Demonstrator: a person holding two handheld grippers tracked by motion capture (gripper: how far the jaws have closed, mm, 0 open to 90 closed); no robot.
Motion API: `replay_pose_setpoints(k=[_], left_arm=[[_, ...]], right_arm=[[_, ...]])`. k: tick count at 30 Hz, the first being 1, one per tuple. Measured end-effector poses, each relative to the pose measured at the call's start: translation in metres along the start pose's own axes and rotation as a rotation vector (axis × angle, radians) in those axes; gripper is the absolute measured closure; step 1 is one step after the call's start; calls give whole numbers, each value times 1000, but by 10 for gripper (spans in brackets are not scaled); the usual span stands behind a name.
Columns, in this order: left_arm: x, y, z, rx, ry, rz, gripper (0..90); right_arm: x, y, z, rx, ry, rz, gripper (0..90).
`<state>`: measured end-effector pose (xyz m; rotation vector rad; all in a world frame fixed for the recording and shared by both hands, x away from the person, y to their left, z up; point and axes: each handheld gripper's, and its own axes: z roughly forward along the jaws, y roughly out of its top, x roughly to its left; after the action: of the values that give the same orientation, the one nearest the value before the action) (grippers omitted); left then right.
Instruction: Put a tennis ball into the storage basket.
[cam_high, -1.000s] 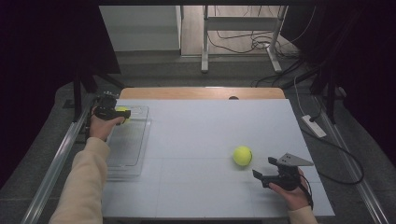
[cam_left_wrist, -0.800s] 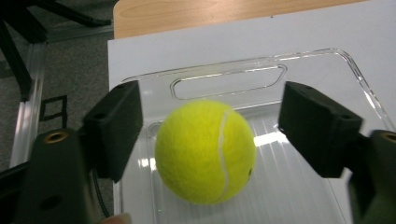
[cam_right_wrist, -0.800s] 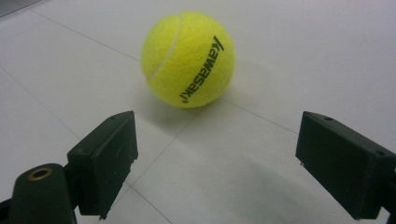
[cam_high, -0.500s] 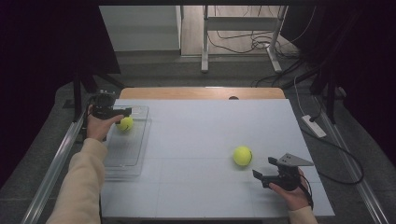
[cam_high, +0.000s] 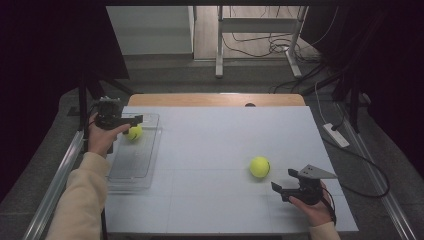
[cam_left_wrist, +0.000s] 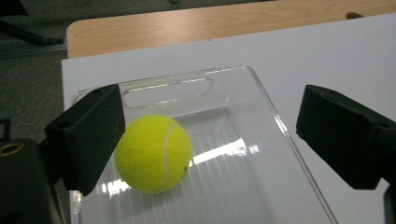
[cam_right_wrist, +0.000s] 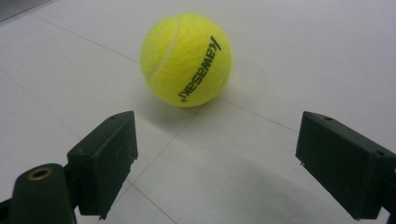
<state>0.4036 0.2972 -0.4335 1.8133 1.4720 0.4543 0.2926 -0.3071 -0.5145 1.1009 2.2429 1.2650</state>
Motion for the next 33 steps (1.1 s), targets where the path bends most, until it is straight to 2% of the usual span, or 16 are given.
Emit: replay_pose_setpoints(k=[2,7,17,27,33], left_arm=[[-2,-1,-1,-3,-13,-4,91],[-10,-2,-5,-6,-46,18,92],[-25,-7,-9,-32,-139,44,91],[-38,-9,-14,-60,-176,67,88],[-50,-11,-15,-75,-213,98,84]], right_arm=[[0,0,0,-1,2,1,124],[0,0,1,-2,2,3,124],[-1,0,-1,-7,-6,9,124],[-2,-1,-2,-5,-13,9,124],[-1,1,-2,-10,-6,4,124]])
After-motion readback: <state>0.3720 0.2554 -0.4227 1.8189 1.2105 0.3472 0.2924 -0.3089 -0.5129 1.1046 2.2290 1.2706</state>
